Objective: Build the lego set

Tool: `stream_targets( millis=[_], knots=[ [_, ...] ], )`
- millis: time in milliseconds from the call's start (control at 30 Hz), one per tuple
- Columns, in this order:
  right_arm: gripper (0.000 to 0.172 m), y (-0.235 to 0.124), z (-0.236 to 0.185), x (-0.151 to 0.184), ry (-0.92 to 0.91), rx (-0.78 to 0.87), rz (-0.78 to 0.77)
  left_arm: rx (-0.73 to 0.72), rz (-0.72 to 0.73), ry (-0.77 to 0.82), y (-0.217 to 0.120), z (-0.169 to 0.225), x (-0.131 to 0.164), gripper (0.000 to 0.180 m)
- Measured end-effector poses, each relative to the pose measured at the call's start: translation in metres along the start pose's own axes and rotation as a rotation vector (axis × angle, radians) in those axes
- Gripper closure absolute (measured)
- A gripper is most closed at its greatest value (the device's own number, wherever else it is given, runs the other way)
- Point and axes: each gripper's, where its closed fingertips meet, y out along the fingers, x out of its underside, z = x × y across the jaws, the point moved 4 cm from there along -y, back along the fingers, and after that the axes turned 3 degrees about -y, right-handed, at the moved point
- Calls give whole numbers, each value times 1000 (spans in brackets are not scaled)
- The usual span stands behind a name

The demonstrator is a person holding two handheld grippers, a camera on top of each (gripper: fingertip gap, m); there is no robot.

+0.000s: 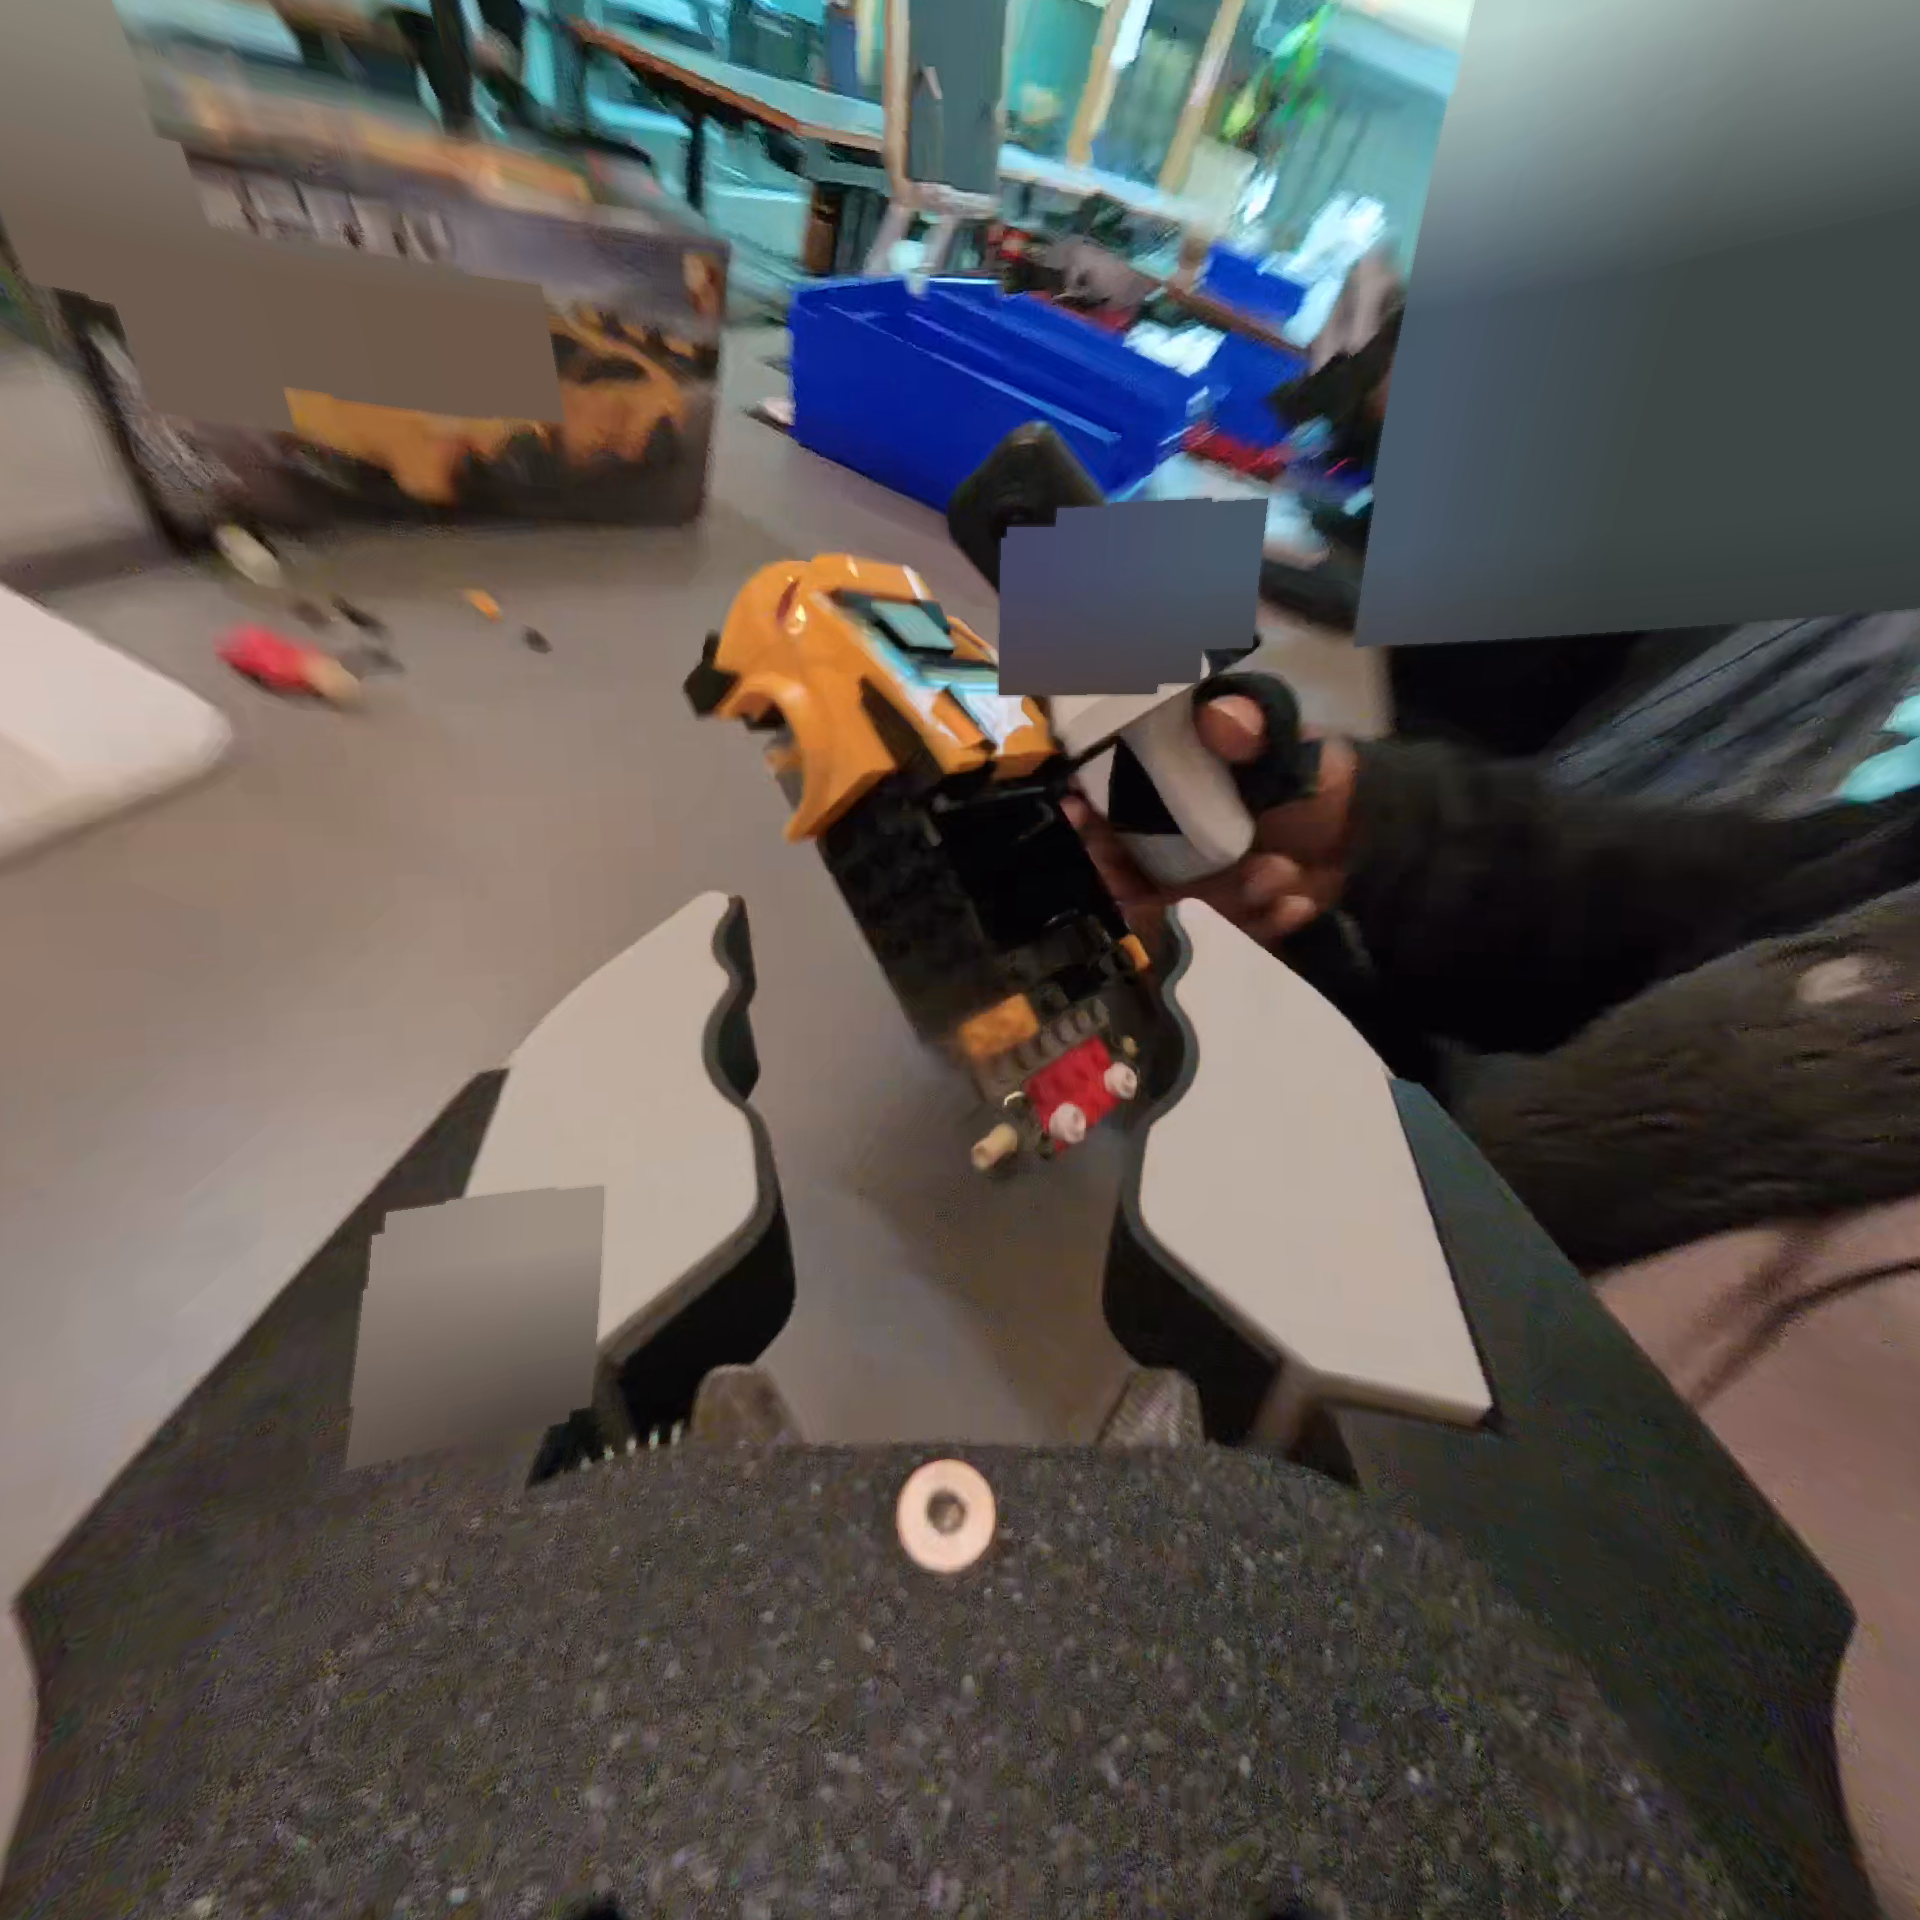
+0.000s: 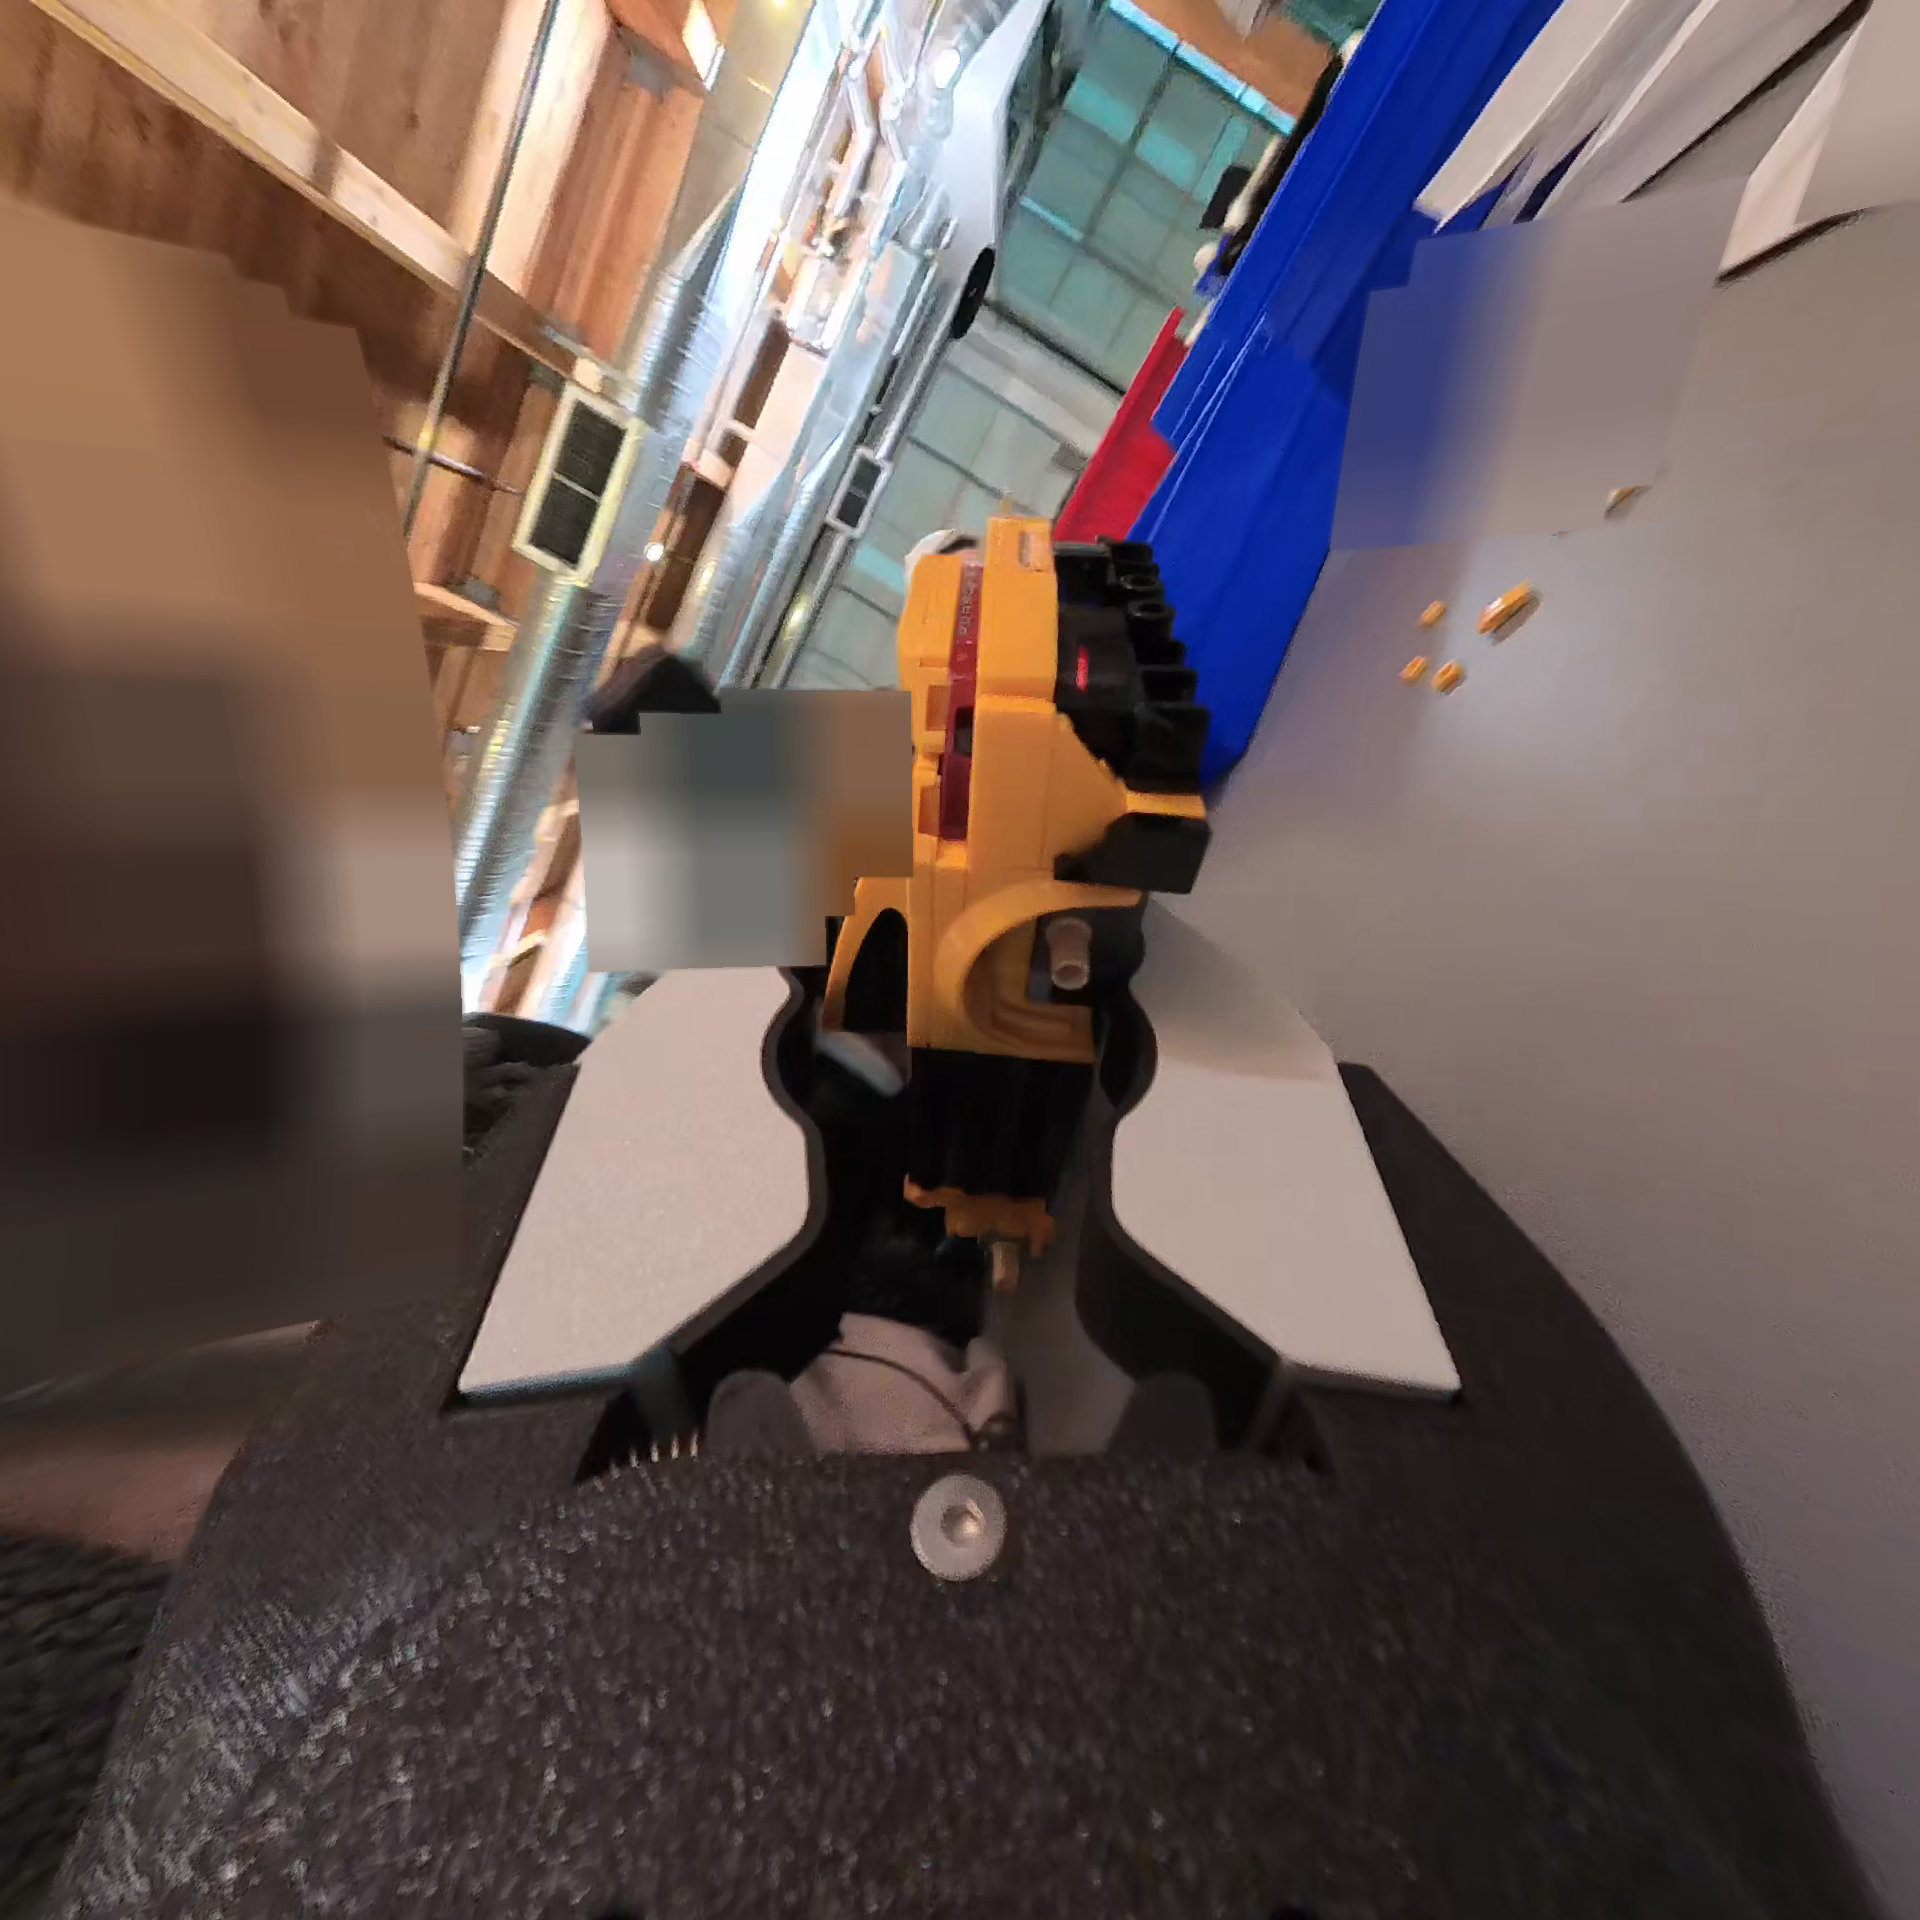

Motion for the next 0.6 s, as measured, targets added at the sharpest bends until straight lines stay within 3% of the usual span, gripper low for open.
stream_targets(
  millis=[133,233,367,600],
  knots=[
    [120,5,-8,1,94,-137,-72,288,-20,-474,-12,-18,10,117],
    [120,8,-12,2,114,-205,-128,456,-3,-714,-14,-21,8,122],
    [121,14,-8,6,136,-195,-167,475,-107,-688,-3,-8,21,117],
    [120,27,0,10,121,-83,-220,456,-50,-702,11,-5,26,122]
  ],
)
